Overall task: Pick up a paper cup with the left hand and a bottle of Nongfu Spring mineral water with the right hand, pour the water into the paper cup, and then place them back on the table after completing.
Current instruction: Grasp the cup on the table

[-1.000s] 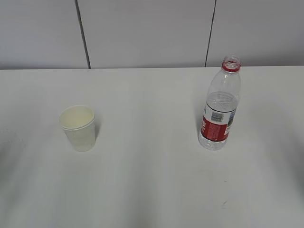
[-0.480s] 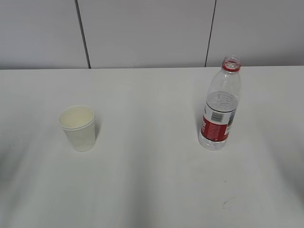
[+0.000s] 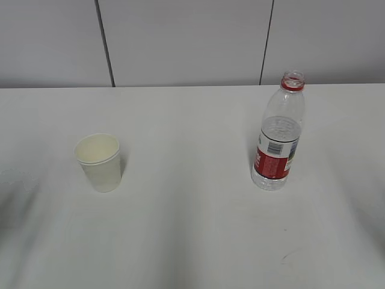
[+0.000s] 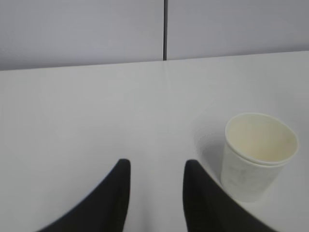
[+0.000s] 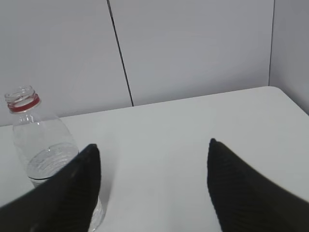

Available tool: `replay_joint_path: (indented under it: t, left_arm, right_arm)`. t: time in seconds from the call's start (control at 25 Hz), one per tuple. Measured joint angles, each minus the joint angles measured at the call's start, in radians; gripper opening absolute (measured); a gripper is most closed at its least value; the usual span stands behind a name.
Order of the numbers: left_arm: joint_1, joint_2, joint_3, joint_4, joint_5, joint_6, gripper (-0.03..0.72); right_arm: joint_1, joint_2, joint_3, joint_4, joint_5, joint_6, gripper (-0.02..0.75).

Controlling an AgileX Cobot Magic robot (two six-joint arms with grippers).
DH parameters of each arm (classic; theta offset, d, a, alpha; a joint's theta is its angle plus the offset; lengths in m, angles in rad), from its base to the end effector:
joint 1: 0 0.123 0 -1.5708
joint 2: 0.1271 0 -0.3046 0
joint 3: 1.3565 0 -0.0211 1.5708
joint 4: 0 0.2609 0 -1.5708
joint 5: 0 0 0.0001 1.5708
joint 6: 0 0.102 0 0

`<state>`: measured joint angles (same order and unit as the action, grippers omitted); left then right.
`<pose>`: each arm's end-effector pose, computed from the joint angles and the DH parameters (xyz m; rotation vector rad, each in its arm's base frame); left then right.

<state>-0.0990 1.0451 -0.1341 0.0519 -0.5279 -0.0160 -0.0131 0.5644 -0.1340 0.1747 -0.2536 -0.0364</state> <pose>0.1709 -0.0197 0.1967 0.1373 1.8628 -0.0729 0.1195 -0.0060 0.2397 0.1543 1.6571 0.0544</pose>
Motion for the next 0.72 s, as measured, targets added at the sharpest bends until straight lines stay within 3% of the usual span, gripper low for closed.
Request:
replay_joint_path:
  t: [0.52, 0.72]
  left_arm:
    - [0.0, 0.434, 0.051, 0.23, -0.498, -0.06, 0.241]
    - [0.0, 0.538, 0.05, 0.241, -0.605, -0.06, 0.241]
  right_arm:
    - [0.0, 0.0, 0.0, -0.004, -0.002, 0.0, 0.514]
    - [0.0, 0.0, 0.0, -0.003, -0.002, 0.0, 0.514]
